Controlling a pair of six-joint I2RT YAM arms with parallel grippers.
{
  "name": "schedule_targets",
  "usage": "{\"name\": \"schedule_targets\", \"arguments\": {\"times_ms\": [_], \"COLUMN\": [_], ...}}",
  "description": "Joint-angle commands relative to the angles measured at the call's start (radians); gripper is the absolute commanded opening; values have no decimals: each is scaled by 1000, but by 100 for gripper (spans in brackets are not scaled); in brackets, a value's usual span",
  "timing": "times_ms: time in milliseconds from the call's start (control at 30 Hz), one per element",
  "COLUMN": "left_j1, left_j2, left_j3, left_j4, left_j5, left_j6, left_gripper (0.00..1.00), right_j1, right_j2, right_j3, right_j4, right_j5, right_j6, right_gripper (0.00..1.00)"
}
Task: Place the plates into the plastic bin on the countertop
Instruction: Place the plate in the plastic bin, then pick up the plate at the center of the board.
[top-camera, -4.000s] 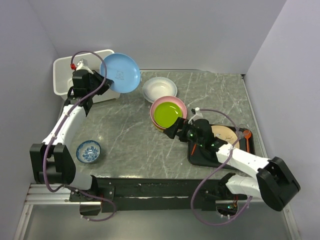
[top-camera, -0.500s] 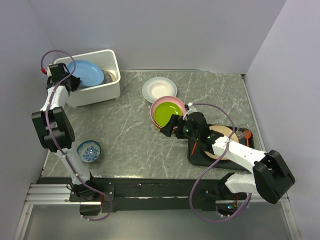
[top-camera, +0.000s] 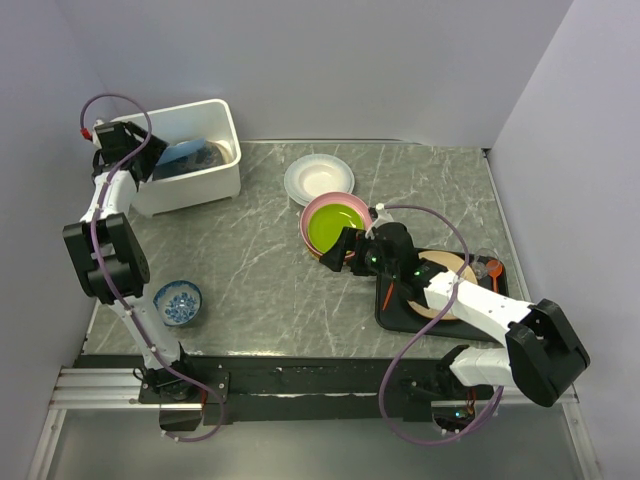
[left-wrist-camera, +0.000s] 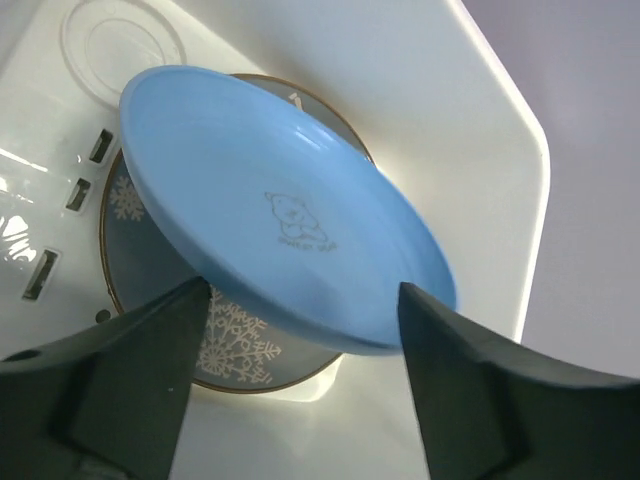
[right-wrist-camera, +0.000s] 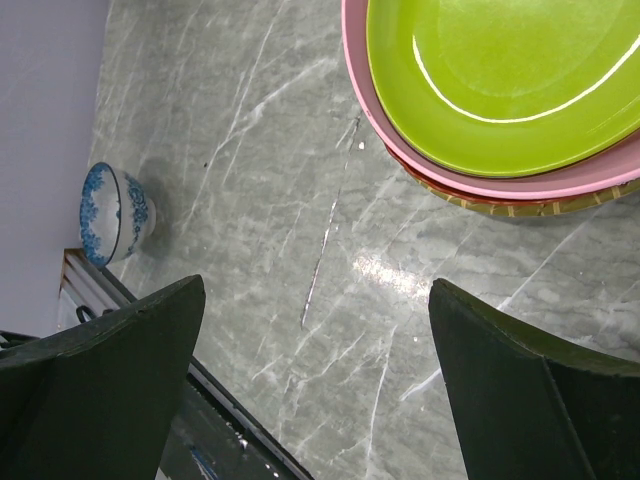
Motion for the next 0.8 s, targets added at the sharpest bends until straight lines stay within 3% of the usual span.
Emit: {"name": "schedule_targets", "arguments": {"times_ms": [0,333,533,767], "left_j1": [5,-4,-30,-72], "left_j2": [-32,-220,-320,-400], "left_j3": [-11,-137,-139,-124], "left_j4": [7,58,45,50], "left_j5": [-5,-111,-169,-142], "left_j6": [0,-3,20,58], "left_gripper": [87,95,97,99], "right_j1": [5,6,5,5], "right_j2": [-15,-49,-39,-29], "right_j3": [29,4,22,48], "right_j4": [15,5,9,-4], "right_j5": [14,26,26,26], "right_j6": [-13,-11,-18,-33], "right_gripper": [100,100,100,100]}}
